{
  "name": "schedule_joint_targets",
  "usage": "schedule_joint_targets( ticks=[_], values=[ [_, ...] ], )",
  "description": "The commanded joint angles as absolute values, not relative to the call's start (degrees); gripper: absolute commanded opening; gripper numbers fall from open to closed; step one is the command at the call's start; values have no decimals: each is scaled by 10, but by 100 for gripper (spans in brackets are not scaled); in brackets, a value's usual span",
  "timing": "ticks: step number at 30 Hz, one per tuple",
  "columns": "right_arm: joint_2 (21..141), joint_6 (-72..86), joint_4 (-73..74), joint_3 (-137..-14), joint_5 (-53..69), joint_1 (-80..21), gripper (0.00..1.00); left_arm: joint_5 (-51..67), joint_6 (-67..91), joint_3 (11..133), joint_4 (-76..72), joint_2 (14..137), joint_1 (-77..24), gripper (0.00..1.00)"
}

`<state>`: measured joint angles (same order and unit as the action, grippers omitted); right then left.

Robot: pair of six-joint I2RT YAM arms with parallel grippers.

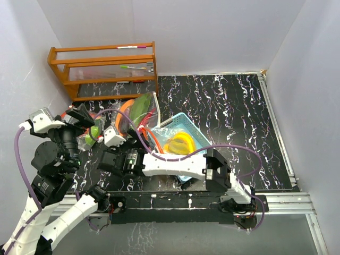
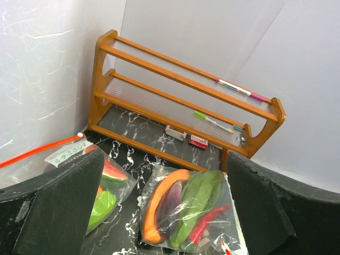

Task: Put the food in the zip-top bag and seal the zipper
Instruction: Zip the zipper food storage bag.

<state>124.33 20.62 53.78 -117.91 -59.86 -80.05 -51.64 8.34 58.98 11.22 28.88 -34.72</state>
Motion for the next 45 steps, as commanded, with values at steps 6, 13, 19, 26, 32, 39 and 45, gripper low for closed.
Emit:
schedule_joint_targets(
  ticks=[6,13,19,26,32,39,45],
  values=[
    [1236,225,535,-1182,-640,-772,99,-504,91,582,113,284,-349,97],
    [1240,204,487,-1147,-640,-724,99,-502,80,575,105,270,-349,97],
    [1249,162,454,-1133,-623,-715,96,-504,76,571,103,264,-349,97],
    [1249,170,453,-1108,-608,-713,60,-506,74,567,106,258,-349,97],
    [1240,218,475,-1073,-619,-713,53,-507,71,567,106,253,-349,97],
    [1216,234,493,-1038,-650,-705,40,-505,71,568,104,252,-349,97],
    [1154,199,438,-959,-623,-684,22,-496,71,570,108,254,-349,97]
  ],
)
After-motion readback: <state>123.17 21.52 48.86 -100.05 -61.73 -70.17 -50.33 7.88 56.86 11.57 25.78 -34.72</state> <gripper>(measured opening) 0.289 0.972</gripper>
